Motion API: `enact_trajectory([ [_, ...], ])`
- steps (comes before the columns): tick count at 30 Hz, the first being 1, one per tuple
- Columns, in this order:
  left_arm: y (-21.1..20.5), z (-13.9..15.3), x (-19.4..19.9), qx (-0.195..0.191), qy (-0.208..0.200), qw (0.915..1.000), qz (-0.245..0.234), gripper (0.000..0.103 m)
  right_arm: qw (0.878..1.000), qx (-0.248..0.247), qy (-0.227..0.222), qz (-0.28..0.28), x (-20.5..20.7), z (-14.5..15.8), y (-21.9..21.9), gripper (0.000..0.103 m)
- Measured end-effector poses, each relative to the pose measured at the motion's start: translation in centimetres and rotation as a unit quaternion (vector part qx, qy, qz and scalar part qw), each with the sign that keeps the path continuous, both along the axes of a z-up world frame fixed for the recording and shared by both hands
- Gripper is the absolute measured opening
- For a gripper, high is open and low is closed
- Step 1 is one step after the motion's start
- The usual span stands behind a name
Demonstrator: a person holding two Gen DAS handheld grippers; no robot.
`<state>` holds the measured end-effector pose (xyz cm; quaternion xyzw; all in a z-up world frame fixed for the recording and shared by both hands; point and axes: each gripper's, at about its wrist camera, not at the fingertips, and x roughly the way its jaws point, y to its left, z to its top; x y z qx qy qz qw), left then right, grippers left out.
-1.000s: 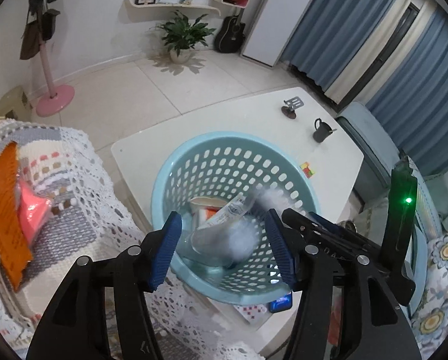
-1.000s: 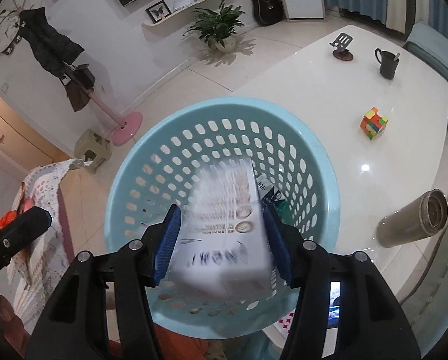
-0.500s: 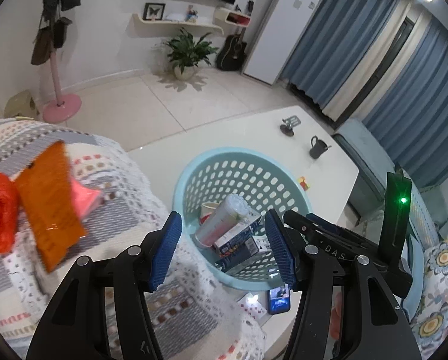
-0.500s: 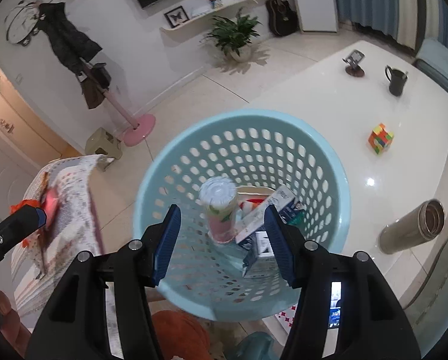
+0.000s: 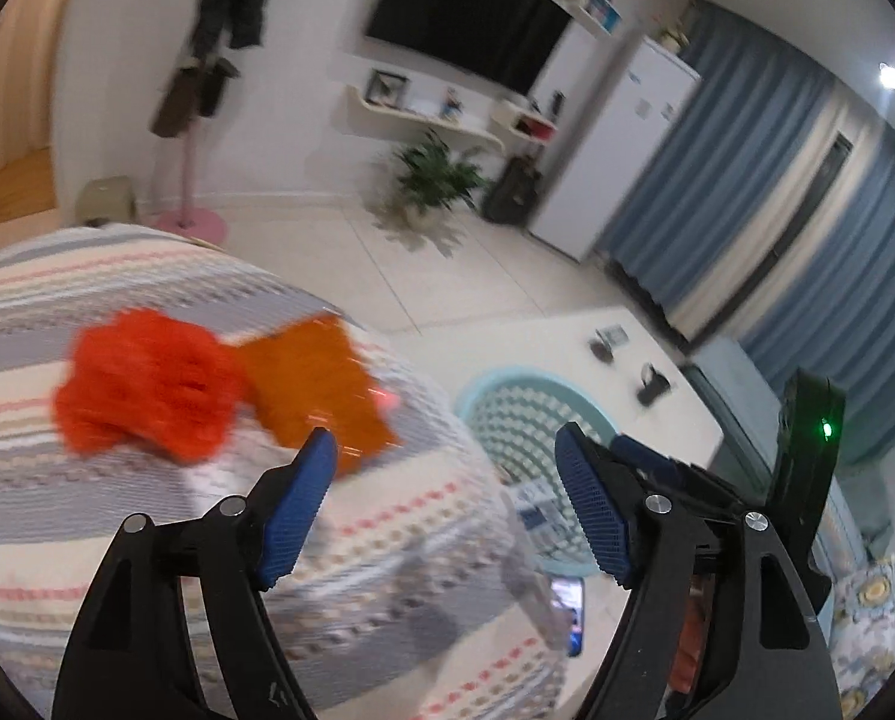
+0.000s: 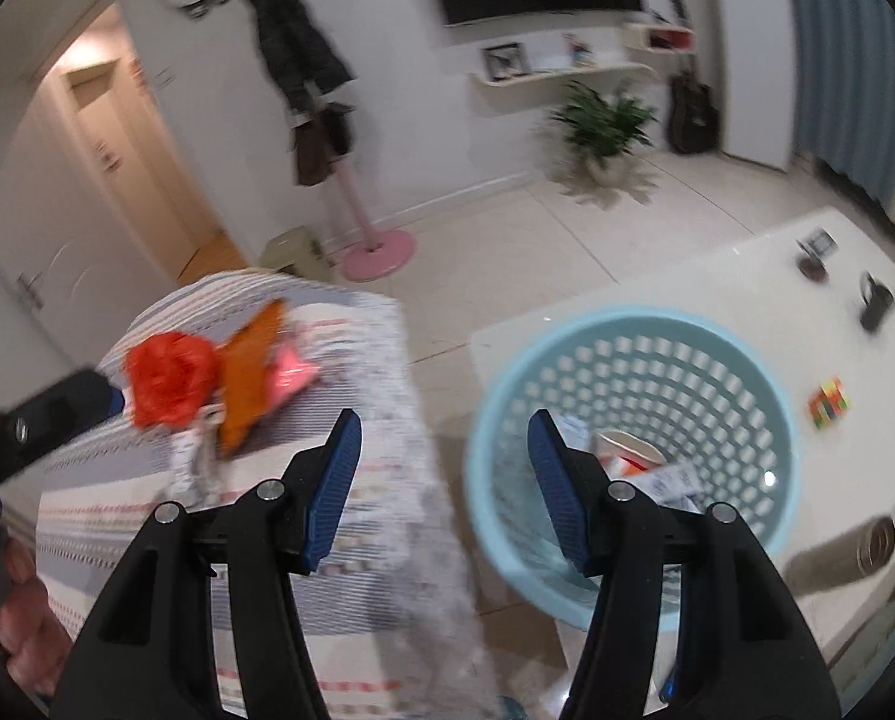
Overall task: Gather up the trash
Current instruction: 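Grasp the red plastic bag with the left gripper while the right gripper grasps the orange packet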
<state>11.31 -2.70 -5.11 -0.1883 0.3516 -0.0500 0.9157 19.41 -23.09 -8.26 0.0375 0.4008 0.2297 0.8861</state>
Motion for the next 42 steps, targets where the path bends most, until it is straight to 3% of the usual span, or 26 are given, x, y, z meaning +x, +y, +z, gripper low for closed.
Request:
enact_trajectory([
  [5, 5.3, 1.4, -1.7, 0.008, -0.025, 0.9969, 0.074, 0.085, 0.999, -0.017, -0.015, 0.049, -1.0, 0.9, 5.0, 0.056],
  [9, 9.2, 0.6, -2.6, 0.066, -0.022, 0.9836, 0.166, 0.091, 0.997, -0.012, -0.005, 0.076, -0.9, 0.0, 8.4, 0.056],
  [14, 13.2, -2.0, -1.2, -0.018, 0.008, 0.9855, 0.169, 0.091, 0.996, -0.023, -0.009, 0.091, -0.3, -0.9, 11.7, 0.056],
  [17, 13.9, -3.0, 0.6, -0.034, 0.020, 0.9863, 0.160, 0.091, 0.996, -0.023, -0.008, 0.086, 0.9, -1.4, 13.0, 0.057],
  [21, 13.4, -4.6, 3.1, -0.017, 0.035, 0.9888, 0.144, 0.091, 0.996, -0.032, 0.005, 0.084, 2.4, -2.6, 14.5, 0.057],
  [25, 12.3, -5.7, 4.5, 0.050, 0.045, 0.9883, 0.136, 0.091, 0.994, -0.042, 0.007, 0.098, 2.6, -3.3, 15.7, 0.056],
  [31, 12.7, -7.2, 5.0, 0.051, 0.056, 0.9899, 0.120, 0.077, 0.990, -0.058, -0.005, 0.128, 2.1, -3.9, 17.6, 0.034],
  [33, 13.1, -7.5, 5.3, 0.047, 0.059, 0.9902, 0.117, 0.064, 0.990, -0.055, -0.002, 0.133, 2.1, -4.2, 18.0, 0.023],
  [37, 13.6, -7.8, 4.7, 0.038, 0.055, 0.9900, 0.124, 0.054, 0.990, -0.045, -0.003, 0.134, 1.8, -4.6, 18.4, 0.017],
  [42, 12.5, -7.4, 4.0, 0.065, 0.037, 0.9885, 0.131, 0.037, 0.990, -0.032, -0.012, 0.136, 1.5, -4.2, 18.1, 0.004],
])
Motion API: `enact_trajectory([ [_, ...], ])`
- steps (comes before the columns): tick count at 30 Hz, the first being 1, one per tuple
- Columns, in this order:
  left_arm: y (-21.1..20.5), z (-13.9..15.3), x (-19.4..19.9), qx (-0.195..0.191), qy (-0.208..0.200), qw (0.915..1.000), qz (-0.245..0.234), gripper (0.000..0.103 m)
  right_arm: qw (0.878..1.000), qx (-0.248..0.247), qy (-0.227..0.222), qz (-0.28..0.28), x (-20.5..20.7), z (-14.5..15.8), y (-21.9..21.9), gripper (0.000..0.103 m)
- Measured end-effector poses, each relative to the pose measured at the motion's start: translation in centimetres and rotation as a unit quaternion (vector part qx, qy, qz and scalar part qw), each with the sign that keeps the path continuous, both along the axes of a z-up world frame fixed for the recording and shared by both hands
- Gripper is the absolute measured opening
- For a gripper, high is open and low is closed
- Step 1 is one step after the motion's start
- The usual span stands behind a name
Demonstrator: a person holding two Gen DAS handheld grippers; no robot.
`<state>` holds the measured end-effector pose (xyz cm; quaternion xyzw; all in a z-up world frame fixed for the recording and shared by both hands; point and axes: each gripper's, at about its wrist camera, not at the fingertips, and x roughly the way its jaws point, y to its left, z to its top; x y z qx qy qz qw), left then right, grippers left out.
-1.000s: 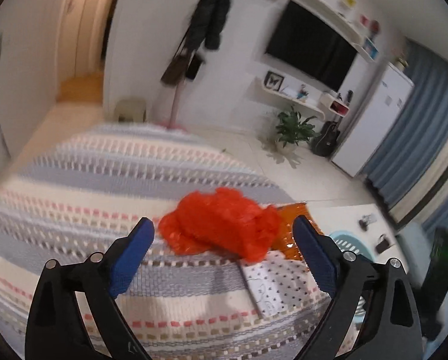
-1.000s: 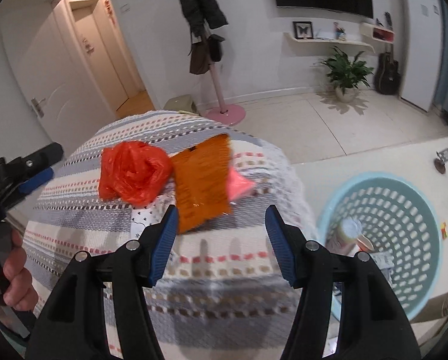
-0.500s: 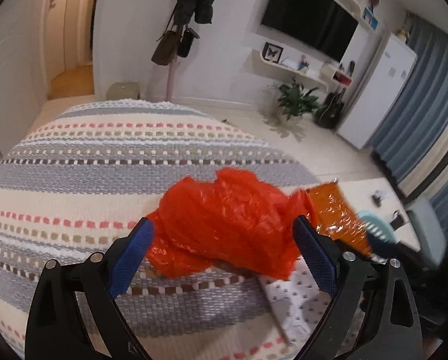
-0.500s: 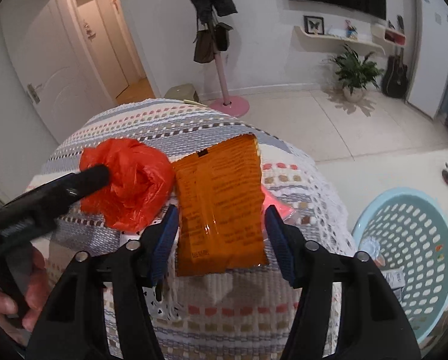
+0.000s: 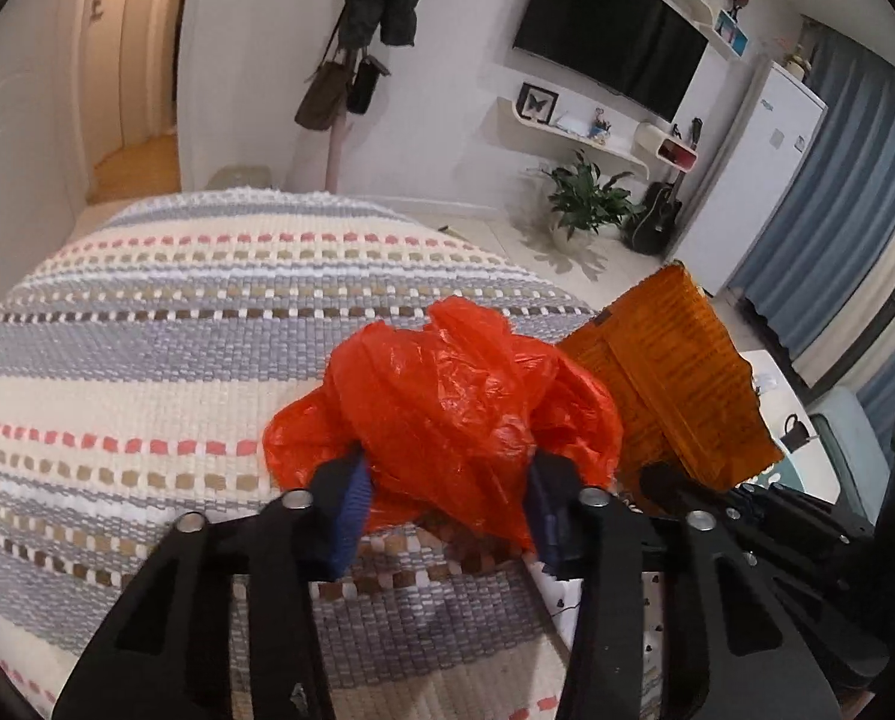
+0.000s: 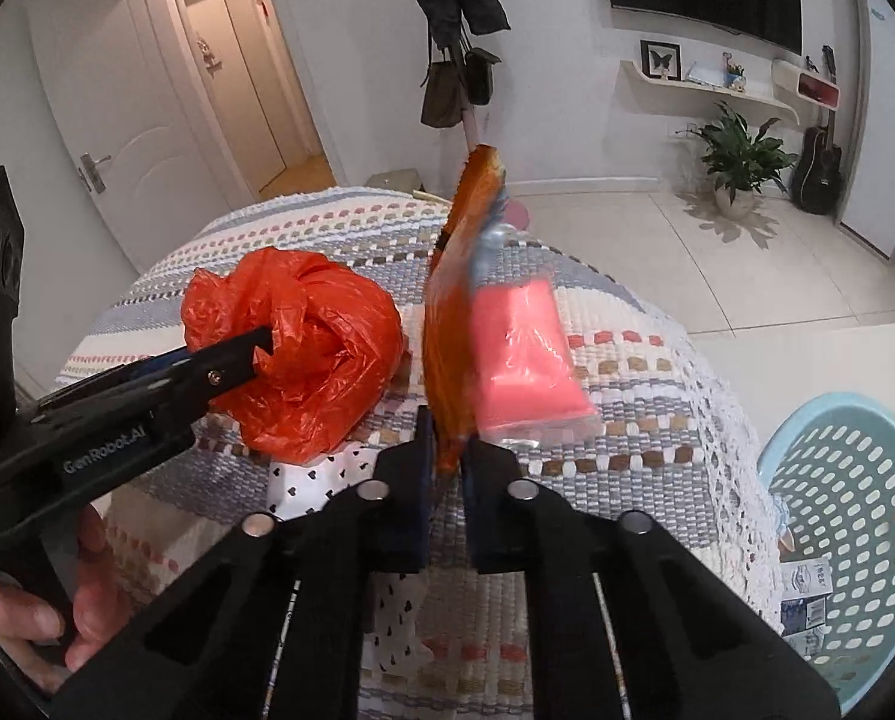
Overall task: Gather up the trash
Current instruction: 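Grasp the red plastic bag with the left gripper while the right gripper grasps the orange packet, then carry the red bag and orange packet over the blue basket and release both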
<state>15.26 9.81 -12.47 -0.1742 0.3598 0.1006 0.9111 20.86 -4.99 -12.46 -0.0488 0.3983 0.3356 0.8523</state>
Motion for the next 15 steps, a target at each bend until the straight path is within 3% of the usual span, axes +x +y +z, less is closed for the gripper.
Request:
enact_trajectory([
  [3, -0.2, 0.4, -0.5, 0.018, -0.009, 0.9997, 0.012, 0.035, 1.000, 0.010, -0.007, -0.003, -0.1, 0.5, -0.4, 0.004],
  [9, 0.7, 1.2, -1.5, 0.004, -0.029, 0.9992, 0.025, 0.031, 0.999, 0.023, -0.023, -0.012, -0.3, 1.6, -1.3, 0.002],
  [15, -0.3, 4.2, -3.0, 0.009, -0.077, 0.9969, 0.015, 0.030, 0.997, 0.041, -0.054, -0.038, -1.1, 3.9, -3.5, 0.002],
])
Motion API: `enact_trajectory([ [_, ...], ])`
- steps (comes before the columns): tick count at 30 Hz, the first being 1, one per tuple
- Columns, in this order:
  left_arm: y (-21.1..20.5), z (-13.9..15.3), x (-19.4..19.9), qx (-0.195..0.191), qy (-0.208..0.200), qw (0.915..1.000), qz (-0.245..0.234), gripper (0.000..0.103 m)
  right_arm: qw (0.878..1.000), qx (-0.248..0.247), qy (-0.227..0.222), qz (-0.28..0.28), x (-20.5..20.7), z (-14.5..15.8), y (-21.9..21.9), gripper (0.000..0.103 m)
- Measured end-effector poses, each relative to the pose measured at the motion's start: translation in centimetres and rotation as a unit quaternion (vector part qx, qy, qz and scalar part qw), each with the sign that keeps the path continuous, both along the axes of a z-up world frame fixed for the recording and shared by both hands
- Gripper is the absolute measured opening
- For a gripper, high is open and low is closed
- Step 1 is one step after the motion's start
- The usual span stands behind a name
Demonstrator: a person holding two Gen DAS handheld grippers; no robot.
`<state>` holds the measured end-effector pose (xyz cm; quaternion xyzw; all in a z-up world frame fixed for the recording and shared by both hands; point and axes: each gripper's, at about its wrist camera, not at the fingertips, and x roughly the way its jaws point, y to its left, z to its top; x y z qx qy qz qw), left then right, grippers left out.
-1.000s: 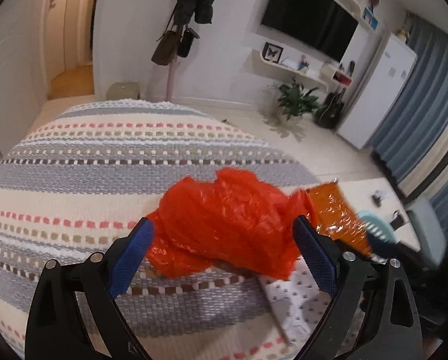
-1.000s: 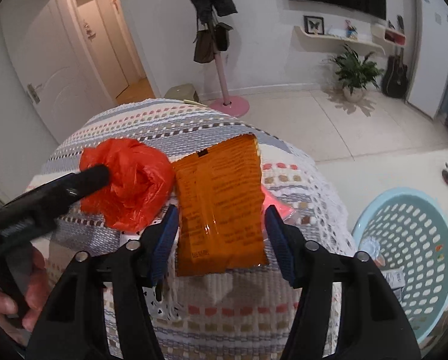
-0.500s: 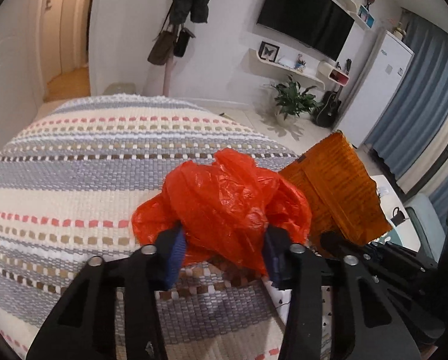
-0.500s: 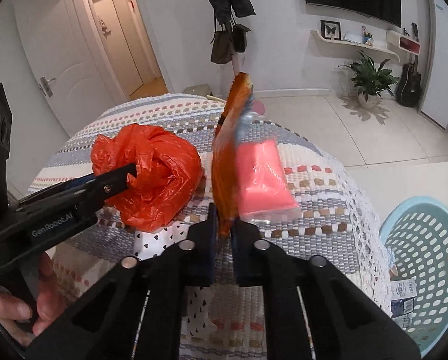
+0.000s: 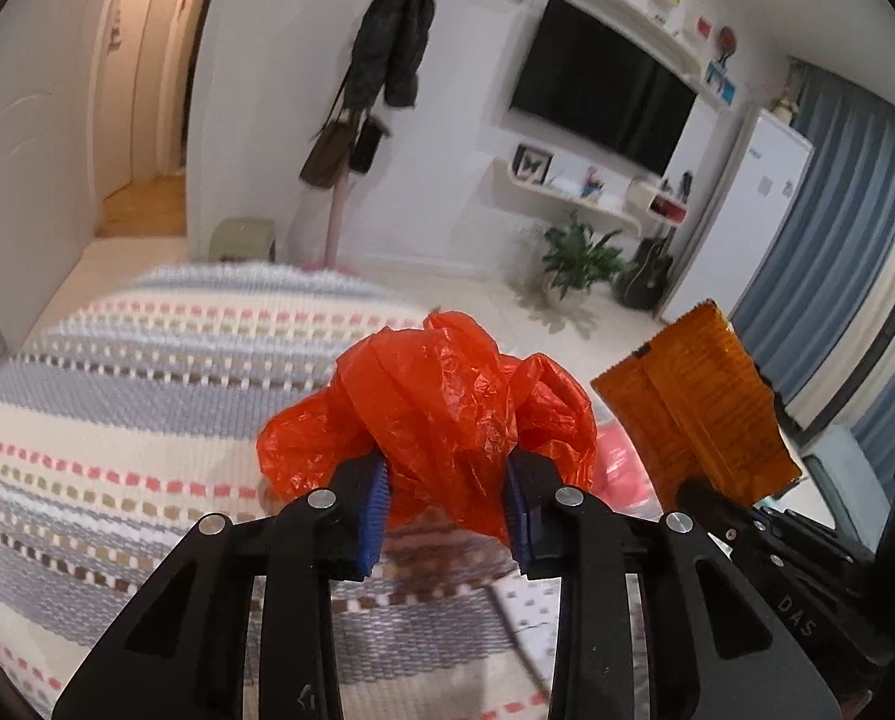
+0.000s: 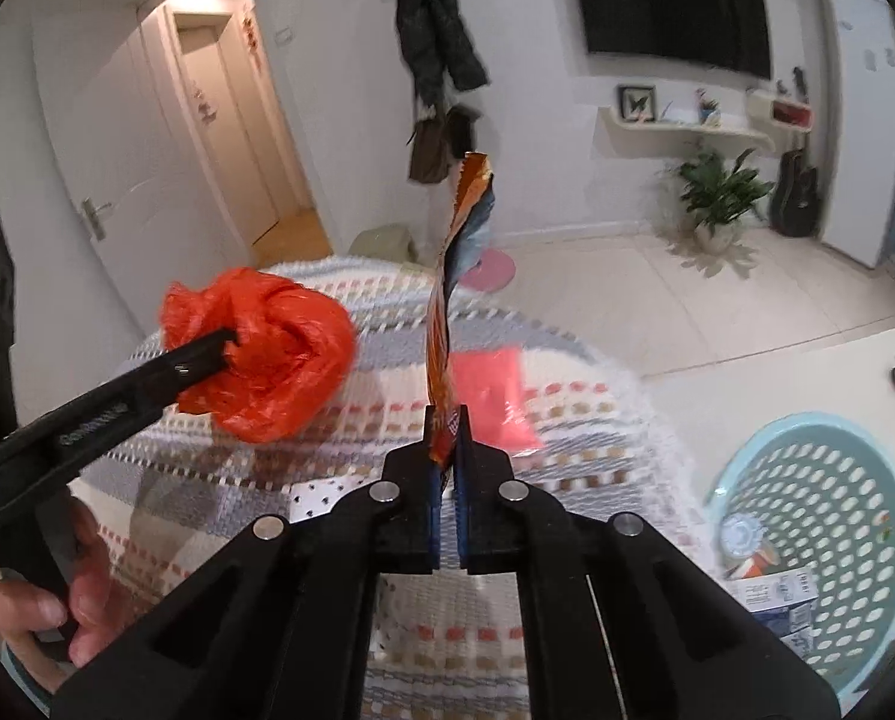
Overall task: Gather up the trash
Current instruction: 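Carry the red bag and orange packet over the blue basket and release both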
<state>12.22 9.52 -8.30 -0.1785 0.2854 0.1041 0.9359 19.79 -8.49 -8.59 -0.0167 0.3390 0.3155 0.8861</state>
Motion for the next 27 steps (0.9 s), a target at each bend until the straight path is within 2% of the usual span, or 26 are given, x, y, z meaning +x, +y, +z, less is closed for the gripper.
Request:
enact_trajectory([
  [4, -1.5, 2.4, -1.0, 0.001, -0.021, 0.9996, -0.017, 0.030, 0.999, 0.016, -0.025, -0.026, -0.5, 2.3, -2.6, 0.002],
  [8, -4.2, 5.1, -1.3, 0.020, -0.040, 0.9981, -0.042, 0.030, 0.998, 0.042, -0.032, -0.046, -0.5, 3.9, -5.8, 0.002],
  [15, -11.1, 8.0, -0.8, 0.049, -0.061, 0.9923, -0.096, 0.030, 0.994, 0.057, -0.042, -0.088, -0.8, 4.7, -11.7, 0.002],
  [21, -16.7, 7.8, 1.0, 0.052, -0.052, 0.9864, -0.147, 0.030, 0.989, 0.055, -0.028, -0.134, -1.2, 3.5, -16.2, 0.002],
  [27, -21.6, 5.7, 2.7, 0.060, -0.025, 0.9796, -0.190, 0.030, 0.985, 0.045, 0.000, -0.165, -0.6, 1.0, -19.8, 0.002],
])
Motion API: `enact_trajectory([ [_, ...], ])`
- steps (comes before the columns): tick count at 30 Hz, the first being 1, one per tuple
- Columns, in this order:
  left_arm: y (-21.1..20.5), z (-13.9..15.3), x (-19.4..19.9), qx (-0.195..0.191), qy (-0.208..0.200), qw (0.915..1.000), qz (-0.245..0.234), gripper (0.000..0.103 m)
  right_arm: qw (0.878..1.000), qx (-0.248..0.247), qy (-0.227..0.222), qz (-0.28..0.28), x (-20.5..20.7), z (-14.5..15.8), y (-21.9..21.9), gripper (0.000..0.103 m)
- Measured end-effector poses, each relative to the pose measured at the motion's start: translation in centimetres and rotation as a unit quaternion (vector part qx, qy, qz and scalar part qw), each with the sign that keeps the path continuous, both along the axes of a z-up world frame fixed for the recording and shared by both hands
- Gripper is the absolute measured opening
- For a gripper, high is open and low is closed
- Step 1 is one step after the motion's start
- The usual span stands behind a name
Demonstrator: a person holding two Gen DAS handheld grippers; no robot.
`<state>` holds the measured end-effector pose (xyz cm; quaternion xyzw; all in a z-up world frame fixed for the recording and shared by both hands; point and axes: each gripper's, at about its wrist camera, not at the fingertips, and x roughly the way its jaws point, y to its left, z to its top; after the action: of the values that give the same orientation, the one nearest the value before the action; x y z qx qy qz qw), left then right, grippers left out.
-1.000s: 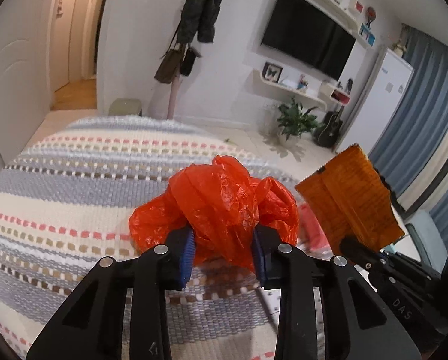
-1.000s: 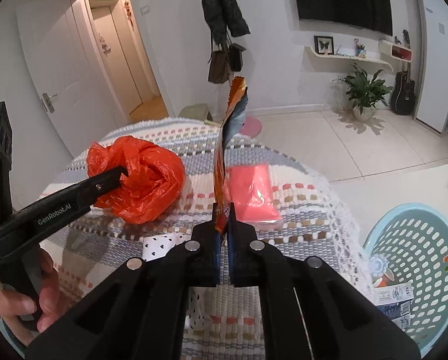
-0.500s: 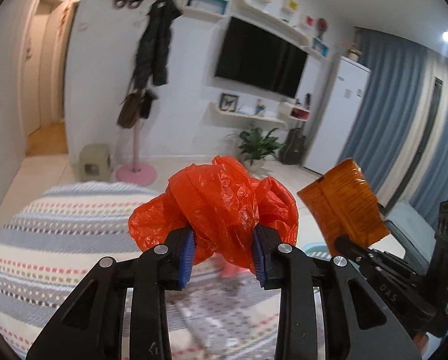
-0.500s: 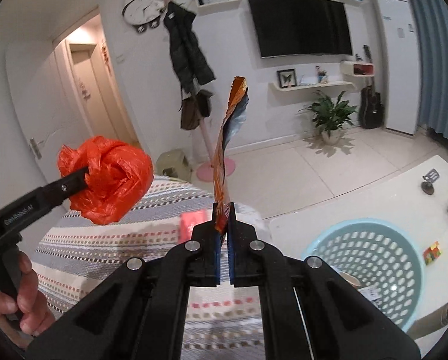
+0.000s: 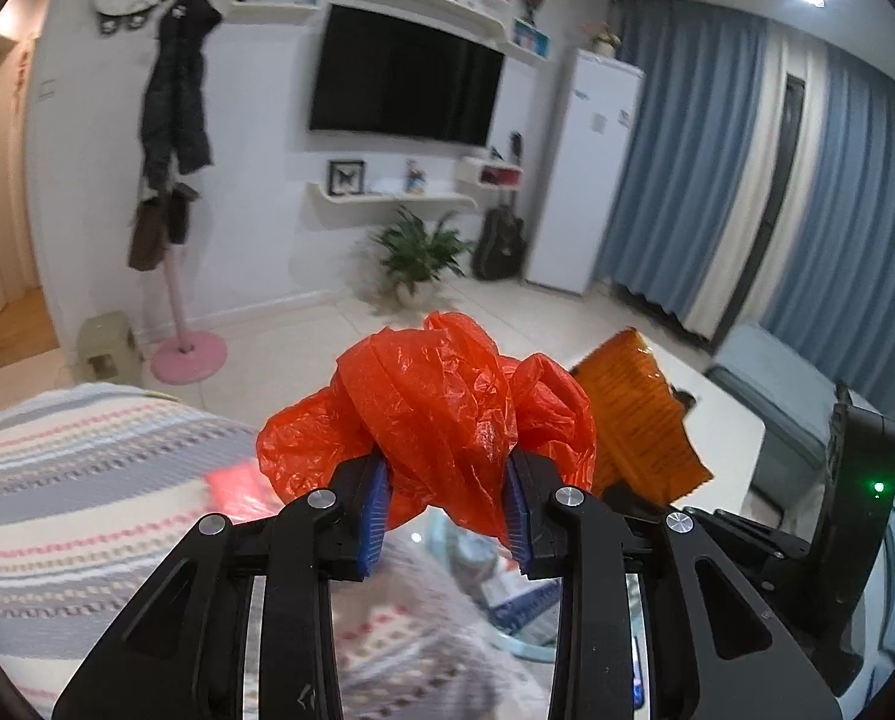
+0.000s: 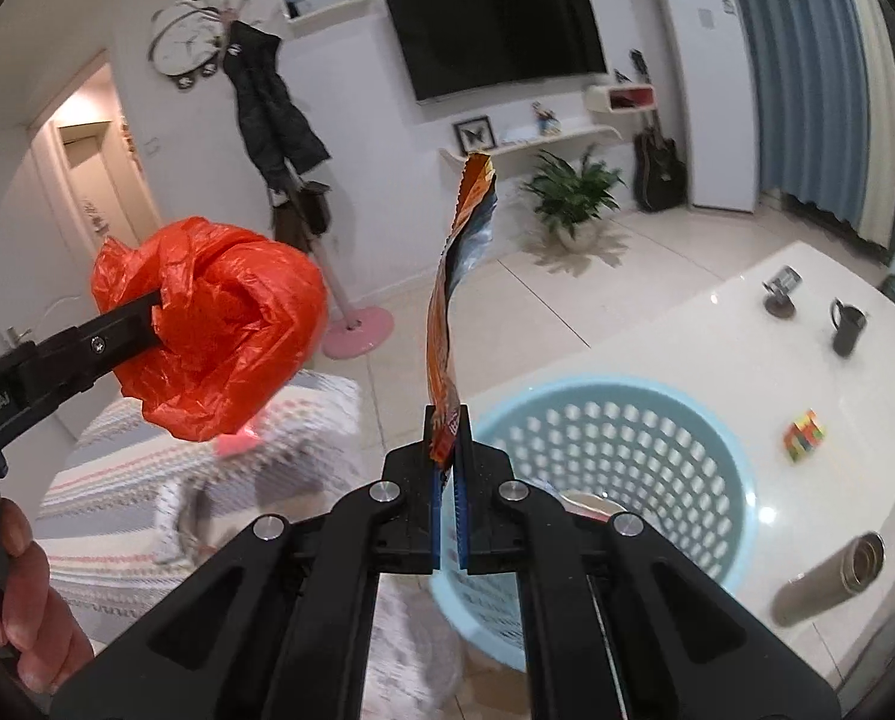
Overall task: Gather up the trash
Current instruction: 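Carry the red bag and orange packet over the blue basket and release both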
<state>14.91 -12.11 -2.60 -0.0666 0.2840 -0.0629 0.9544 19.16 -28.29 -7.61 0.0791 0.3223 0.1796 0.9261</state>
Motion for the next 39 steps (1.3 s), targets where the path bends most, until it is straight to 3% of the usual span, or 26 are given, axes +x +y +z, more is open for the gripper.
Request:
enact_trajectory([
  [16, -6.2, -6.4, 4.0, 0.030, 0.090, 0.9945, -0.044, 0.031, 0.996, 0.020, 0.084, -0.039, 1.7, -7.6, -6.7, 0.002],
  [22, -7.1, -7.4, 4.6, 0.035, 0.111, 0.9917, -0.055, 0.042, 0.991, 0.031, 0.120, -0.050, 2.3, -9.7, -8.1, 0.002],
  [24, -7.0, -7.5, 4.7, 0.032, 0.114, 0.9913, -0.058, 0.059, 0.990, 0.039, 0.128, -0.050, 2.5, -10.0, -8.5, 0.004],
  [26, -6.9, -7.4, 4.5, 0.032, 0.110, 0.9919, -0.056, 0.067, 0.988, 0.053, 0.133, -0.051, 2.6, -10.3, -9.0, 0.005],
  [31, -6.3, -7.2, 4.2, 0.027, 0.109, 0.9922, -0.055, 0.068, 0.988, 0.057, 0.134, -0.056, 2.4, -10.1, -9.5, 0.014],
  [33, -5.9, -7.2, 4.0, 0.021, 0.109, 0.9925, -0.051, 0.068, 0.987, 0.067, 0.132, -0.057, 2.2, -9.9, -9.7, 0.028],
  [39, -4.7, -6.7, 2.6, 0.005, 0.103, 0.9938, -0.042, 0.068, 0.989, 0.062, 0.122, -0.052, 1.6, -8.8, -8.9, 0.028],
])
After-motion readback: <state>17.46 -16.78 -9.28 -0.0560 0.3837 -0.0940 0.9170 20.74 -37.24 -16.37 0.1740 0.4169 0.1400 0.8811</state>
